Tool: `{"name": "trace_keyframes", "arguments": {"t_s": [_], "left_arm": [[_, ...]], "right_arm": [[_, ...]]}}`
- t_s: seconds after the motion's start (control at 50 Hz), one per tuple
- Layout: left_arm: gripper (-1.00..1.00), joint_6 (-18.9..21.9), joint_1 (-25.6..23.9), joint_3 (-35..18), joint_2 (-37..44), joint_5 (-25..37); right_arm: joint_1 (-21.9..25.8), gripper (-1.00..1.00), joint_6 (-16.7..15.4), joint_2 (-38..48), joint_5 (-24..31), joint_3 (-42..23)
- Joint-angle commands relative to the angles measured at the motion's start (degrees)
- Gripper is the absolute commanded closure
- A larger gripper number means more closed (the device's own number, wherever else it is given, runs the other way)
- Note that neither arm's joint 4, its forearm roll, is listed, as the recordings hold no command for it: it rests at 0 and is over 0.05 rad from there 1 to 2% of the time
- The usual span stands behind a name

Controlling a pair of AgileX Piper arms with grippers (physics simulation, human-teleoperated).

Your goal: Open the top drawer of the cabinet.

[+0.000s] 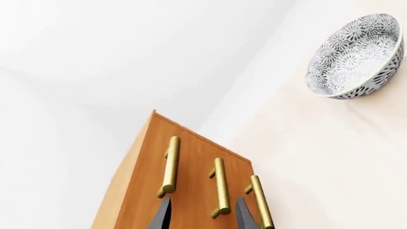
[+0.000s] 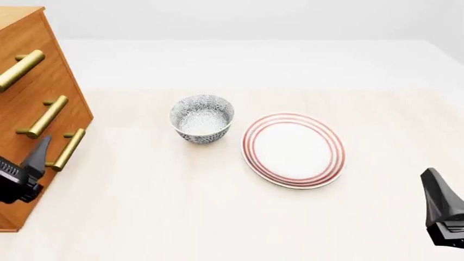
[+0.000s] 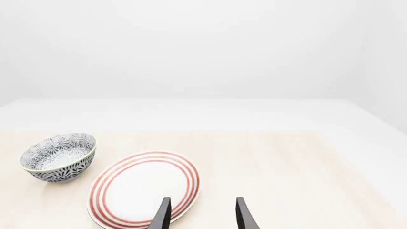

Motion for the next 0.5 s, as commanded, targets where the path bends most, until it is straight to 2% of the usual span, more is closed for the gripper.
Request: {"name": "trace_keyframes", "arguments": {"t_s": [0.02, 0.12, 0.18, 0.32, 0.36, 0.5], "left_arm": [[-1.0, 7.17, 1.9, -0.14, 4.53, -4.49], [-1.0, 8.98, 2.6, -1.45, 6.01, -4.85], [-1.0, 11.51, 3.26, -1.0, 7.63, -6.81], [-1.0, 13.63, 3.72, -1.98, 10.54, -8.61], [-1.0, 15.38, 4.37, -1.68, 12.52, -10.77], [-1.0, 16.89, 4.88, -2.75, 16.51, -13.32]], "right_arm": [[-0.01, -1.0, 0.02, 0.01, -0.04, 0.03], [0.0, -1.0, 0.02, 0.01, -0.03, 0.03], [0.0, -1.0, 0.02, 0.01, -0.03, 0.03], [0.0, -1.0, 0.01, 0.01, -0.04, 0.03], [-0.01, -1.0, 0.02, 0.01, -0.05, 0.04], [-0.01, -1.0, 0.02, 0.01, -0.05, 0.05]]}}
